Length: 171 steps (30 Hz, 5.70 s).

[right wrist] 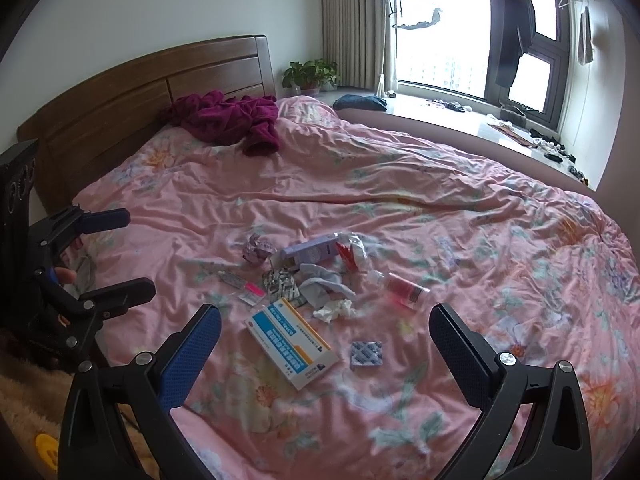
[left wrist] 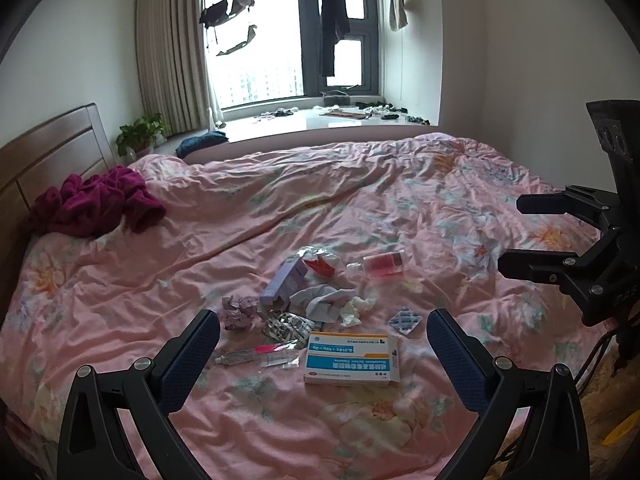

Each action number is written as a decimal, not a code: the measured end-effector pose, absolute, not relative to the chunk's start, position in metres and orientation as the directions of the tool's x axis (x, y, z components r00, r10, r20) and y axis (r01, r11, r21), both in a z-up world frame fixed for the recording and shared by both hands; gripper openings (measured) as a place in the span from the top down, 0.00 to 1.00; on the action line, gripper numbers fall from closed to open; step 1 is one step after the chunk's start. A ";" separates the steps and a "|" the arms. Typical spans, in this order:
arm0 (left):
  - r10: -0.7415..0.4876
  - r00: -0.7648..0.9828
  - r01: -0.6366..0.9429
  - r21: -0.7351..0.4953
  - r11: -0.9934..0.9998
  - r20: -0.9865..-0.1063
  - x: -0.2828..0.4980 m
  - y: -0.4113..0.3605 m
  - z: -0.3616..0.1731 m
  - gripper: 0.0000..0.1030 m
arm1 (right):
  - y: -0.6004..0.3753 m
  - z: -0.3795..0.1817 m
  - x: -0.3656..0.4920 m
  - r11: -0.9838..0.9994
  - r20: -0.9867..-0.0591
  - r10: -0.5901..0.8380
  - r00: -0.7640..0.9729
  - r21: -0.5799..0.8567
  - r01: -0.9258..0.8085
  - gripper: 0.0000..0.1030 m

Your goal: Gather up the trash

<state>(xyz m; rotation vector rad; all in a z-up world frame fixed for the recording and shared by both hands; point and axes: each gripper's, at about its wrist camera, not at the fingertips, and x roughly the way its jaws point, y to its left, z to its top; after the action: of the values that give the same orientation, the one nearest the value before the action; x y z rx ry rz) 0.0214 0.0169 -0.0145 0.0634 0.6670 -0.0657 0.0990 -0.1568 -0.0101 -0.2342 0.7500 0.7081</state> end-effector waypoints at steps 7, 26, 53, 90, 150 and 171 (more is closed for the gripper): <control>-0.037 0.780 0.079 0.040 0.996 -0.625 0.023 0.019 -0.017 0.00 | -0.157 -0.009 0.097 0.747 -0.695 0.503 0.514 0.049 -0.663 0.00; -0.032 0.742 0.058 0.017 0.998 -0.669 0.042 0.023 -0.031 0.00 | -0.147 -0.020 0.111 0.718 -0.727 0.511 0.458 0.068 -0.693 0.00; -0.110 0.306 -0.130 -0.156 0.979 -0.946 0.154 0.001 -0.203 0.00 | -0.183 -0.113 0.174 0.835 -0.867 0.394 0.305 0.199 -0.512 0.00; -0.020 -0.117 -0.594 0.054 0.803 -0.993 0.215 -0.024 -0.263 0.02 | -0.201 -0.140 0.182 0.862 -0.870 0.421 0.257 0.295 -0.412 0.00; -0.043 -0.032 -0.463 -0.023 0.886 -0.999 0.153 0.074 -0.217 0.13 | -0.114 -0.279 0.257 0.878 -0.966 0.257 -0.028 0.246 -0.410 0.01; -0.095 0.006 -0.476 -0.086 0.875 -0.995 0.136 0.071 -0.266 0.12 | -0.129 -0.230 0.236 0.844 -0.934 0.355 0.043 0.300 -0.445 0.67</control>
<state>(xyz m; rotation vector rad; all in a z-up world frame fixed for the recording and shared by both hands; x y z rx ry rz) 0.1358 0.0710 -0.2656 -0.4643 1.5517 0.3156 0.2358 -0.1287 -0.2304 -0.0782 1.3998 0.6125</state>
